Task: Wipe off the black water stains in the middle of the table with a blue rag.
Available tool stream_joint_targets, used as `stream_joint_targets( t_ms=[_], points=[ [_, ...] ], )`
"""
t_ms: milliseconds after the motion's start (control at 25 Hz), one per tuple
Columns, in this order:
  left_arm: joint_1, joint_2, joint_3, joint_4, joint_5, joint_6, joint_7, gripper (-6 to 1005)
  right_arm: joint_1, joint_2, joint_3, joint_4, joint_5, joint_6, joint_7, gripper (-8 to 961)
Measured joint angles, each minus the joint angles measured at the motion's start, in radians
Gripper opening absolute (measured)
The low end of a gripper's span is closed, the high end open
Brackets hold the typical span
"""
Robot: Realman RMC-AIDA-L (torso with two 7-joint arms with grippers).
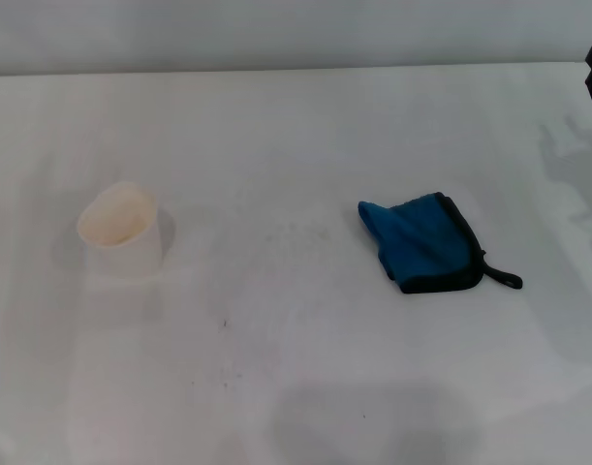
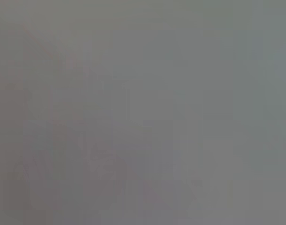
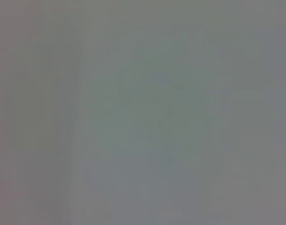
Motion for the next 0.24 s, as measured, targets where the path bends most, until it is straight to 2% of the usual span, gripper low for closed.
stream_joint_targets(
  t_ms=[240],
  points=[
    [0.025, -0.001, 0.003, 0.032, -0.097, 0.039, 0.016, 876, -0.006, 0.0, 0.0, 0.0, -0.001, 0.015, 0.0, 384]
  ],
)
